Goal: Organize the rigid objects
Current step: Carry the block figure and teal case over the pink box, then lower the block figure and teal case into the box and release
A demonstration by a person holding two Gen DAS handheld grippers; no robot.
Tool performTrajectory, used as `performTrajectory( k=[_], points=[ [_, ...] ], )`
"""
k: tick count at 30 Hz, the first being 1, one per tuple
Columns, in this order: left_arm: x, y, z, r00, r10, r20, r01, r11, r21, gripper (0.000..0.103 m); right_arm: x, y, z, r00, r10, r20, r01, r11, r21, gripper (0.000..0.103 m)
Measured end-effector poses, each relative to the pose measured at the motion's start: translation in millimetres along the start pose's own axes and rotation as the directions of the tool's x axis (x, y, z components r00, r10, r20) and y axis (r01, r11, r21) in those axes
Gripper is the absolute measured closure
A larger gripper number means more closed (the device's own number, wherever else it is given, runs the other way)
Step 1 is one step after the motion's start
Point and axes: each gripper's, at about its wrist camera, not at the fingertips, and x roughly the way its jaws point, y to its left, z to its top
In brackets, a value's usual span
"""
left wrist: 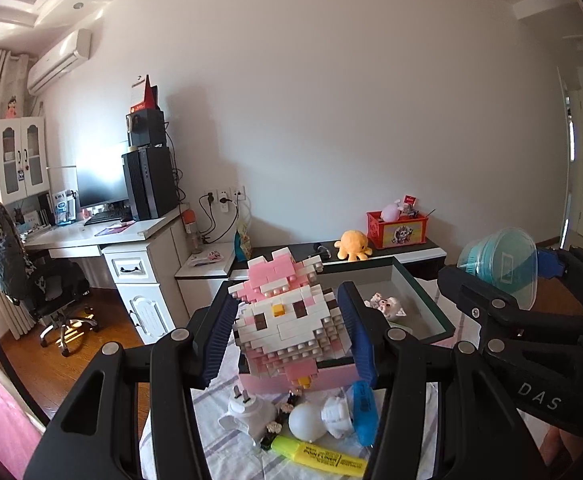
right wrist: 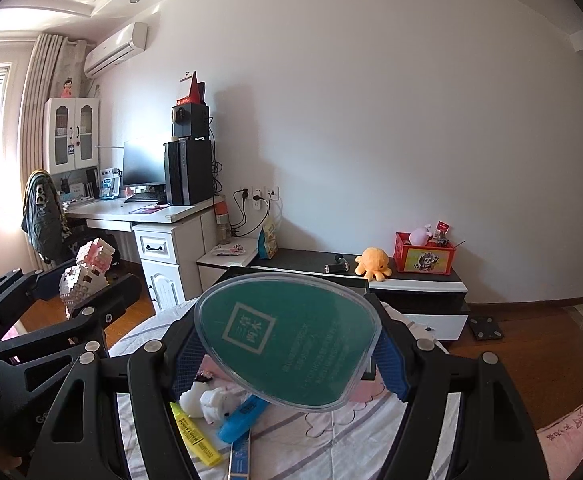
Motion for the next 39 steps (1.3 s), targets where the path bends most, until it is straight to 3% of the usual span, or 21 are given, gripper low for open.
performTrajectory(
  k=[5,7,12,18,21,23,25,28,32,39],
  points=[
    [81.8,1.4,15.4,0.994,-0.048,-0.102,0.047,0.999,-0.005,0.05,68.9,-17.0,10.5,0.998,-0.002,-0.069,0.001,1.0,-0.008,0.029],
    [118.6,1.6,15.5,0.983,-0.08,-0.168,0.078,0.997,-0.019,0.05,103.5,-24.5,10.8,0.993,-0.008,-0.117,0.007,1.0,-0.008,0.029],
    [195.2,-3.5,1.4,0.947,-0.077,-0.312,0.078,0.997,-0.007,0.05,177.5,-37.3,-3.6,0.969,0.009,-0.248,-0.006,1.0,0.012,0.029],
    [244.9,-6.0,-25.5,0.897,-0.075,-0.436,0.078,0.997,-0.012,0.049,228.6,-46.1,-30.8,0.927,0.038,-0.372,-0.029,0.999,0.03,0.029],
    [253.2,-8.7,-33.2,0.888,-0.045,-0.457,0.055,0.998,0.009,0.048,239.6,-47.3,-40.3,0.916,0.033,-0.4,-0.024,0.999,0.028,0.029],
    [249.9,-10.0,-32.0,0.893,-0.038,-0.448,0.051,0.999,0.016,0.044,239.4,-48.0,-42.7,0.914,0.032,-0.404,-0.019,0.999,0.034,0.029],
    [243.2,-6.3,-27.0,0.905,-0.016,-0.425,0.029,0.999,0.023,0.026,235.0,-49.6,-40.7,0.917,0.026,-0.399,-0.009,0.999,0.045,0.029],
    [220.3,4.6,-16.3,0.93,-0.01,-0.368,0.008,1.0,-0.007,0.01,222.5,-53.0,-33.1,0.931,0.016,-0.364,0.007,0.998,0.061,0.021],
    [177.9,19.2,-4.7,0.955,-0.033,-0.294,0.02,0.999,-0.049,0.005,190.1,-52.1,-16.7,0.951,0.008,-0.31,0.016,0.997,0.075,0.021],
    [80.7,29.7,4.6,0.99,0.02,-0.139,-0.027,0.998,-0.053,0.0,108.2,-32.7,-1.5,0.976,0.022,-0.218,-0.001,0.995,0.095,0.017]
  ],
)
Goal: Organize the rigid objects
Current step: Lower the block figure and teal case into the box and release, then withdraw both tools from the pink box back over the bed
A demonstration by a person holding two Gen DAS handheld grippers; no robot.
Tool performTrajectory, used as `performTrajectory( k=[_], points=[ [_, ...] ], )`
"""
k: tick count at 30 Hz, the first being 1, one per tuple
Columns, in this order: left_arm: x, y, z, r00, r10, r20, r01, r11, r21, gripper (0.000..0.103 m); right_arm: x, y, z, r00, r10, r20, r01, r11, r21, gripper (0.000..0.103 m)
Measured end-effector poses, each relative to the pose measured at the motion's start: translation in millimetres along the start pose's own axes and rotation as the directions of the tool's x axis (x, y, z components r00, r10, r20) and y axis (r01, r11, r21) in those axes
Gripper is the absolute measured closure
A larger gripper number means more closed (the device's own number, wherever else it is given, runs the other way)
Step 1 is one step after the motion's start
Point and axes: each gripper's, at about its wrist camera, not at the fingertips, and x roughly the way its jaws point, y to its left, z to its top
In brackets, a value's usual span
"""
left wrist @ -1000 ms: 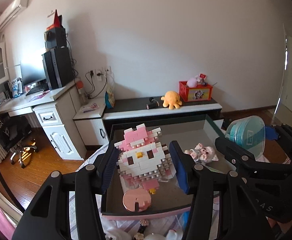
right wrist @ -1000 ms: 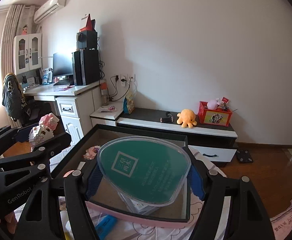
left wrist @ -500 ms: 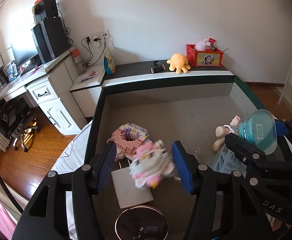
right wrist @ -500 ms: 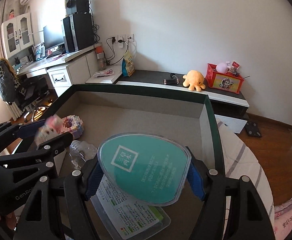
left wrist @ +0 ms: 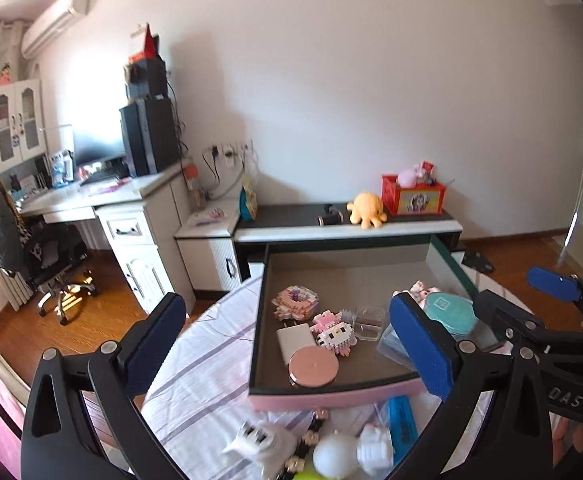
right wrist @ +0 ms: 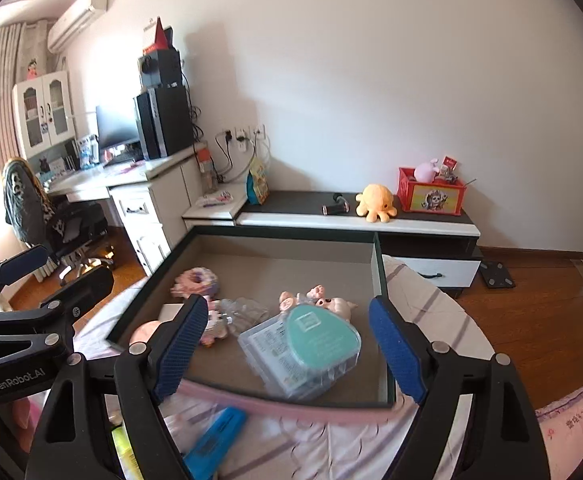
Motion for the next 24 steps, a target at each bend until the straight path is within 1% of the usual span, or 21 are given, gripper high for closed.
performTrajectory(
  k=[2,3,4,6,8,14,17,20,24],
  points=[
    [-28.0,3.9,-4.8,0.999,0.003,0.032,-0.003,1.0,-0.005,0.0,-30.1,6.4,-6.1,0.999,0.023,0.035,-0.024,1.0,0.007,0.013],
    [-41.3,5.6,-8.2,0.999,0.011,0.045,-0.01,1.0,-0.013,0.0,-42.6,10.0,-8.7,0.998,0.025,0.05,-0.025,1.0,0.006,0.004],
    [-55.4,7.9,-10.8,0.998,0.013,0.056,-0.012,1.0,-0.016,0.0,-56.0,14.1,-12.2,0.998,0.022,0.065,-0.022,1.0,0.001,0.0],
    [-81.0,12.1,-17.0,0.996,0.015,0.082,-0.013,0.999,-0.03,0.0,-83.9,23.7,-18.3,0.993,0.015,0.114,-0.013,1.0,-0.012,0.0],
    [-105.3,16.0,-23.7,0.994,0.034,0.105,-0.03,0.999,-0.043,0.0,-108.5,33.5,-24.5,0.989,0.004,0.147,-0.001,1.0,-0.022,0.0],
    [-161.6,19.9,-45.1,0.986,0.076,0.147,-0.069,0.996,-0.052,0.0,-163.5,52.2,-44.8,0.983,-0.001,0.186,0.005,1.0,-0.024,0.0],
    [-180.7,23.3,-52.1,0.984,0.075,0.16,-0.067,0.996,-0.051,0.0,-183.9,55.9,-56.5,0.98,0.004,0.199,-0.001,1.0,-0.018,0.0],
    [-197.5,22.8,-56.2,0.979,0.088,0.183,-0.08,0.995,-0.054,0.0,-199.3,62.5,-63.1,0.978,0.001,0.209,0.004,1.0,-0.021,0.0],
    [-214.1,22.4,-59.7,0.977,0.085,0.198,-0.077,0.996,-0.05,0.0,-217.9,67.7,-70.0,0.975,-0.014,0.223,0.02,0.999,-0.025,0.0]
  ],
)
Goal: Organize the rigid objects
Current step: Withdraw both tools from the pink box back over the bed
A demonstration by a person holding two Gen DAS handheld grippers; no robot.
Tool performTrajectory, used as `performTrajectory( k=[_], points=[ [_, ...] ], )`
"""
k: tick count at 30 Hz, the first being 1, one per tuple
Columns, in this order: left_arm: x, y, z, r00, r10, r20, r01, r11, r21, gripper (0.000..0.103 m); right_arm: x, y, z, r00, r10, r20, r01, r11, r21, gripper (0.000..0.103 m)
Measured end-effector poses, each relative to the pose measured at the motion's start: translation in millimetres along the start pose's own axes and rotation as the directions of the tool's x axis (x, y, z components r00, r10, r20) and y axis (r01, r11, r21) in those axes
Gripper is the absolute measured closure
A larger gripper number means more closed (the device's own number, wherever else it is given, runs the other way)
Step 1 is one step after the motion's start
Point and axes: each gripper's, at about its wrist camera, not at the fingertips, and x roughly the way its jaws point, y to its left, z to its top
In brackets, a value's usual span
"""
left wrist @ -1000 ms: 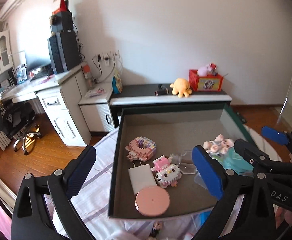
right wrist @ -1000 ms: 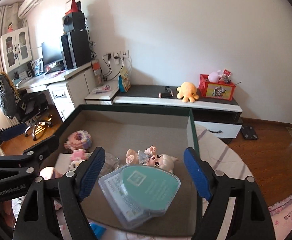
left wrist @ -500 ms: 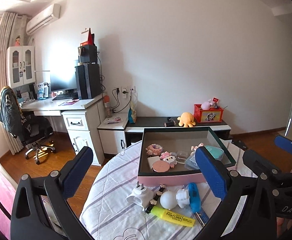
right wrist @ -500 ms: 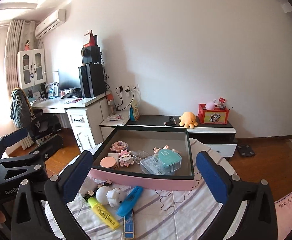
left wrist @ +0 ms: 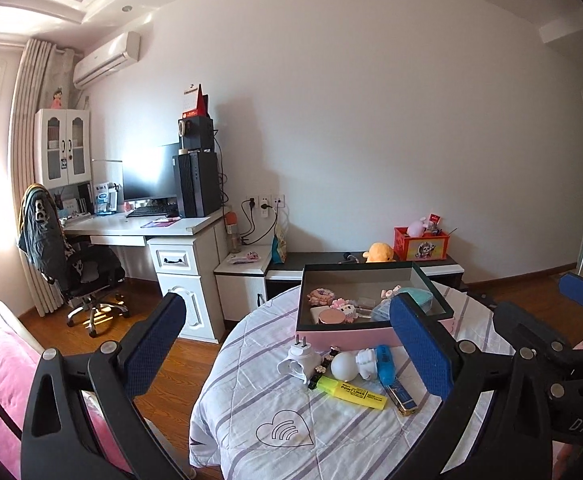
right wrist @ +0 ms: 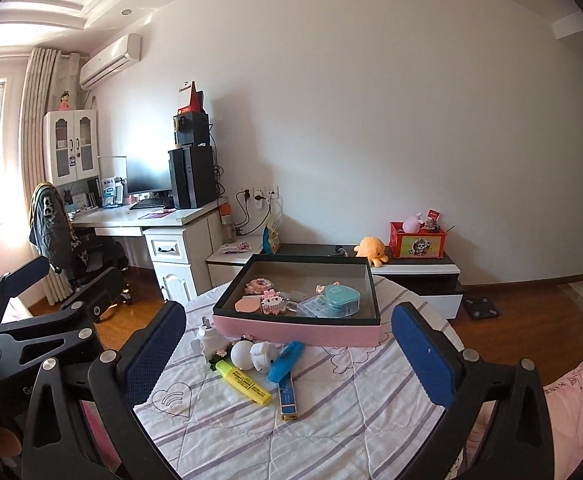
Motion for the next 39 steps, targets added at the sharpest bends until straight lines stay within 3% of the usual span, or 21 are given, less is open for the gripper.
performTrajectory(
  k=[16,24,30,34,39],
  points=[
    [-18.6,-3.0,1.2,1.0,0.0,0.02,0.0,1.0,0.003,0.0,-25.3,2.5,-4.1,1.0,-0.018,0.025,0.018,1.0,-0.004,0.0],
    [-9.6,-4.7,-3.5,1.0,-0.007,-0.012,0.007,1.0,0.006,0.0,-20.4,2.6,-5.9,1.0,-0.018,0.007,0.018,1.0,-0.001,0.0],
    [26.3,-5.7,-22.6,0.994,-0.045,-0.104,0.046,0.999,0.013,0.0,7.5,-1.8,-16.1,0.998,-0.022,-0.055,0.022,1.0,0.007,0.0],
    [61.9,-4.2,-47.8,0.972,-0.064,-0.225,0.067,0.998,0.006,0.0,39.8,-8.5,-34.1,0.989,-0.041,-0.139,0.043,0.999,0.009,0.0],
    [102.5,-1.4,-80.7,0.935,-0.066,-0.35,0.068,0.998,-0.005,0.0,87.6,-20.3,-63.9,0.962,-0.06,-0.268,0.067,0.998,0.017,0.0]
  ],
)
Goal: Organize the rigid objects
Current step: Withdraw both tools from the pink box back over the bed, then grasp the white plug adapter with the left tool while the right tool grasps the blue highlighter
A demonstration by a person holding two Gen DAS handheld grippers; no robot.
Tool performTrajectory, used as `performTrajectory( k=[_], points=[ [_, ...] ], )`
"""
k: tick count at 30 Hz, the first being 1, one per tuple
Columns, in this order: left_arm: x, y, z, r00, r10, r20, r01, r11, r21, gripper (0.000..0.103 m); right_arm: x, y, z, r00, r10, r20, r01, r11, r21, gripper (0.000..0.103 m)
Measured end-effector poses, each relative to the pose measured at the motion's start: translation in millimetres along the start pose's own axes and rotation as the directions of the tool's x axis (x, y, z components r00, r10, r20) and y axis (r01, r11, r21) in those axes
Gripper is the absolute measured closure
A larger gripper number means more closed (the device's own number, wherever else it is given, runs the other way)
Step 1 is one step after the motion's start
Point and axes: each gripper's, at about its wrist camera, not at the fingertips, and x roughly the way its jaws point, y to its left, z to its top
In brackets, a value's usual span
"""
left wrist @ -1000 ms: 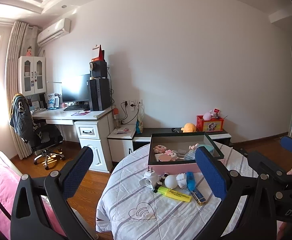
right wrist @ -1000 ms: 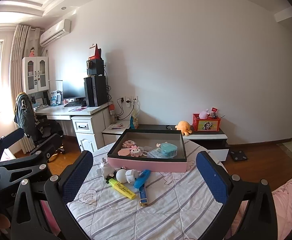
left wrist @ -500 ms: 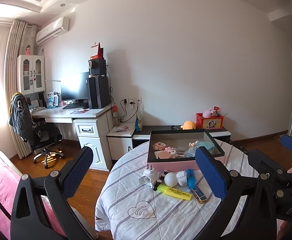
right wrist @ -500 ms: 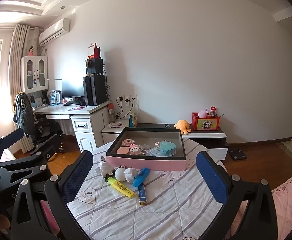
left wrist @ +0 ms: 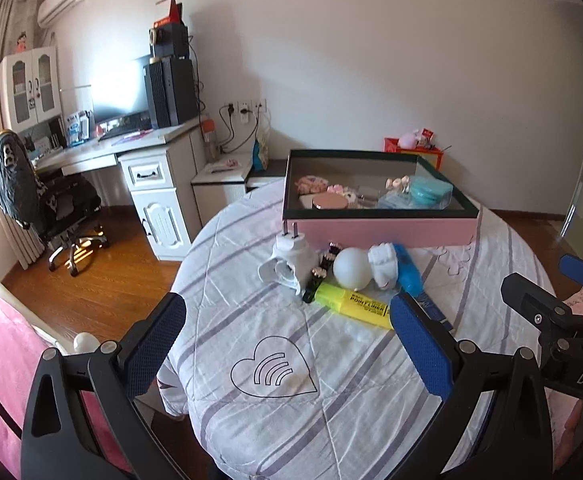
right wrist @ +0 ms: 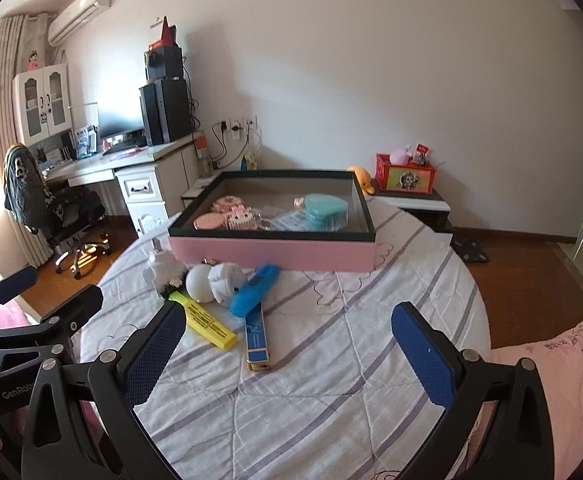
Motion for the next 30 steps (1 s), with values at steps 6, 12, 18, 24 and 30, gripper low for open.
performTrajectory(
  k=[6,12,18,24,30],
  points=[
    [35.5,9.3,-7.4,0.998,0.013,-0.068,-0.014,1.0,-0.025,0.0,50.5,0.9,-7.7,0.995,-0.006,-0.098,0.005,1.0,-0.01,0.0],
    [59.1,23.2,-9.5,0.995,0.012,-0.098,-0.016,0.999,-0.046,0.0,99.7,12.1,-4.2,0.984,0.015,-0.177,-0.023,0.999,-0.041,0.0],
    [77.2,34.6,-6.2,0.993,0.01,-0.118,-0.018,0.998,-0.068,0.0,140.5,20.8,5.8,0.971,0.07,-0.23,-0.087,0.994,-0.063,0.019],
    [93.9,34.7,-1.2,0.991,-0.02,-0.133,0.009,0.997,-0.082,0.0,151.3,2.5,6.3,0.96,0.079,-0.267,-0.096,0.994,-0.051,0.059],
    [115.2,23.7,5.0,0.987,-0.049,-0.156,0.041,0.997,-0.058,0.0,164.9,-11.1,9.3,0.951,0.079,-0.299,-0.1,0.993,-0.056,0.059]
  ],
)
